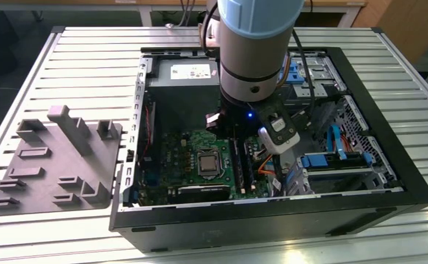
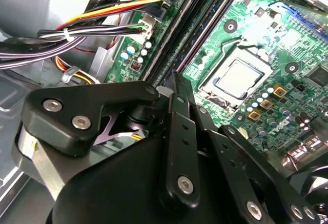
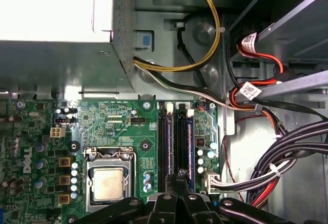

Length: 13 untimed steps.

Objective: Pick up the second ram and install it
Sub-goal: 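Press down the second ram until it locks into place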

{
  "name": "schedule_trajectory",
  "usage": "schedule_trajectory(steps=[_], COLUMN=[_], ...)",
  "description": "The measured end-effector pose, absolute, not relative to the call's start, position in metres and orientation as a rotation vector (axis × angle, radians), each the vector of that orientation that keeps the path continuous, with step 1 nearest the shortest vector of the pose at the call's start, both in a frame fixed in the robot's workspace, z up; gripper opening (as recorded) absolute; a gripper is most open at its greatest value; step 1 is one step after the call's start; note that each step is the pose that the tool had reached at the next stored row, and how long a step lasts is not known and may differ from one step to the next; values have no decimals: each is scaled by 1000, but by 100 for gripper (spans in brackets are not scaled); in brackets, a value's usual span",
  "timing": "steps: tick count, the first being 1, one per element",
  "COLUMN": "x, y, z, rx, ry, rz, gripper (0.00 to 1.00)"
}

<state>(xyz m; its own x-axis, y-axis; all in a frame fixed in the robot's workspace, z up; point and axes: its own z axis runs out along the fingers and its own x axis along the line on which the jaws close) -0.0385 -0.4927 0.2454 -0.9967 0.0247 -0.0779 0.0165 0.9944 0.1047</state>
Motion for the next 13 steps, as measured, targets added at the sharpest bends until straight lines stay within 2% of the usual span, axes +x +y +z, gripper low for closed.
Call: schedule_trajectory(steps=[13], x=[-39], y=[-490], z=[245], rx=[32], ry=[3058], rz=[160], gripper=[11])
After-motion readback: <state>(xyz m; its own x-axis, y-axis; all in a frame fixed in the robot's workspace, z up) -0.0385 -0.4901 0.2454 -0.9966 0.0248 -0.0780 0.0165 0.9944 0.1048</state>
